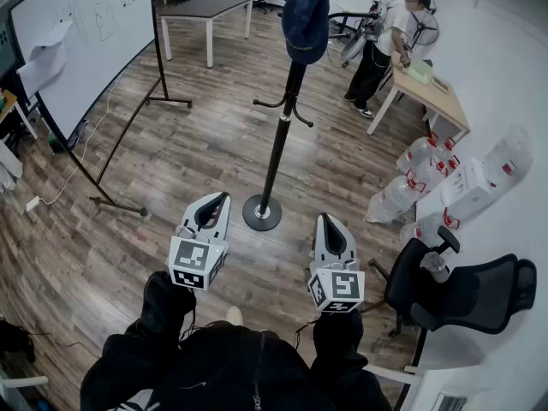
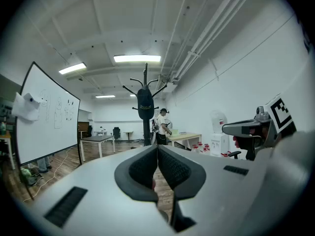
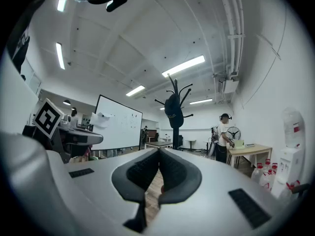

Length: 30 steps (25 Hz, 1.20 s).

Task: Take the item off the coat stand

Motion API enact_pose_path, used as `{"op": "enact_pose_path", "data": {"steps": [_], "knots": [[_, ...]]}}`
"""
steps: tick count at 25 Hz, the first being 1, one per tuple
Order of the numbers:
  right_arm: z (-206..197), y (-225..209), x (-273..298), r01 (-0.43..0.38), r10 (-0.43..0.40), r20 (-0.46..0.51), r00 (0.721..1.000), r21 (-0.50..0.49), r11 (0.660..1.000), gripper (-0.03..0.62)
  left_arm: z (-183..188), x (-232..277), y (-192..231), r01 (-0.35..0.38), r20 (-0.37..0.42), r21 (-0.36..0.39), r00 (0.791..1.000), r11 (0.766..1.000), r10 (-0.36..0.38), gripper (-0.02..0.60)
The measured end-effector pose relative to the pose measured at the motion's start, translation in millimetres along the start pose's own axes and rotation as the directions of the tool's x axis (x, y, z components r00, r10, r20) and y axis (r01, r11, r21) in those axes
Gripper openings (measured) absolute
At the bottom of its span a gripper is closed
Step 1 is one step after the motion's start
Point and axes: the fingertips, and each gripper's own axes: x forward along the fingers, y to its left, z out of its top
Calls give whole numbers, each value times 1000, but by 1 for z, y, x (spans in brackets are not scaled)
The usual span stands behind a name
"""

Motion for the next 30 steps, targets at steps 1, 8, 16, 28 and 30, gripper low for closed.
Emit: {"op": "enact_pose_path", "data": {"steps": [1,8,16,28,30], "knots": [[0,1,1,-1,1,-1,1000,2,1000,15,1,0,1,-2,1,-2,1000,1000,2,23],[-2,7,12,-6,6,-4,1000,5,1000,15,0,7,9,4,10,-9,1000,1000,-3,23],[3,15,30,15,-15,-7,1000,23,1000,17,3,16,24,27,13,-13,1000,1000,-26,23],[4,10,119,12,-12,-14,1000,26,1000,17,9,82,73,38,25,-21,999,999,-38,23],[3,4,144,14,-14,-13,1000,28,1000,17,10,104,85,40,20,-16,999,999,-40,23]]}}
